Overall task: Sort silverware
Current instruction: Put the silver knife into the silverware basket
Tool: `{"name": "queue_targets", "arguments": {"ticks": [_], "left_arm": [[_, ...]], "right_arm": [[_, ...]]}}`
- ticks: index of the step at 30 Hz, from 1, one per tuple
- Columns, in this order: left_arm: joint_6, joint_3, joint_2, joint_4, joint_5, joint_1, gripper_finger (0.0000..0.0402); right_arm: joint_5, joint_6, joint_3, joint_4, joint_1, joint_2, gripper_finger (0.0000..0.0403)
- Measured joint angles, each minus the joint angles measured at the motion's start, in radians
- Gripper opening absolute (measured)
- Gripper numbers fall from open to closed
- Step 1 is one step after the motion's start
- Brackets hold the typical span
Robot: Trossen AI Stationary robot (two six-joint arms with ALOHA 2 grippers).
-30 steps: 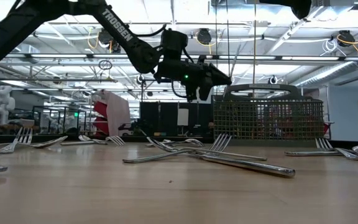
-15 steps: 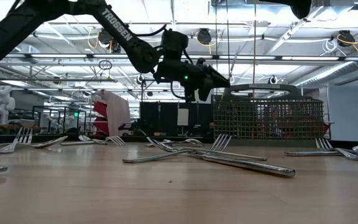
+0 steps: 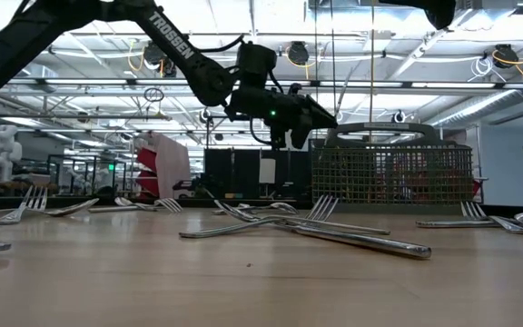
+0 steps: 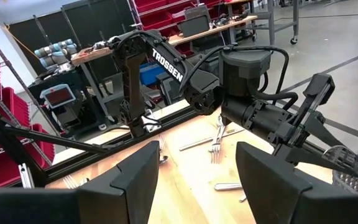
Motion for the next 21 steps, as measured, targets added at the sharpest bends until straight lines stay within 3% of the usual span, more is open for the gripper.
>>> {"name": "queue_targets", "arguments": {"ticks": [21], "left_arm": [[-0.039,0.000,0.000,-0.014,0.040,-0.005,0.0080]], "right_arm": [[-0.005,-0.008,0.000,-0.025,0.000,0.000,0.0203]]}}
